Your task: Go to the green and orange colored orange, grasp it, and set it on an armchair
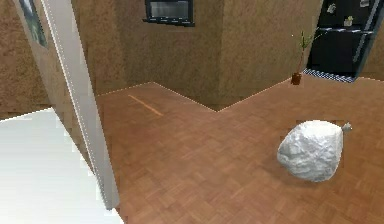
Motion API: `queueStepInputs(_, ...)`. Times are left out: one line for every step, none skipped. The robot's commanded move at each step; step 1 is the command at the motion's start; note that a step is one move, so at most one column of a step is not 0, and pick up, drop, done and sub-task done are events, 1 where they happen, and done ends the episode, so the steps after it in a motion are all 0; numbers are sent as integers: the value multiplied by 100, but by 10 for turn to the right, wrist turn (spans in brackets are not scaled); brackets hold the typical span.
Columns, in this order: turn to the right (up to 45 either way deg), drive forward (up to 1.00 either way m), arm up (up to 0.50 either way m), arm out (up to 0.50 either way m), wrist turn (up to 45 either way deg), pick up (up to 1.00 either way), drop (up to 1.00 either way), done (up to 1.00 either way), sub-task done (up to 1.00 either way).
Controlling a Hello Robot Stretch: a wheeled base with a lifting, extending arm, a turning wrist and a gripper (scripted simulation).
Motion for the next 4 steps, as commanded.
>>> queueStepInputs(450, 0, 0, 0, 0, 0, 0, 0, 0)
queueStepInputs(0, 50, 0, 0, 0, 0, 0, 0, 0)
queueStepInputs(0, 15, 0, 0, 0, 0, 0, 0, 0)
queueStepInputs(450, 0, 0, 0, 0, 0, 0, 0, 0)
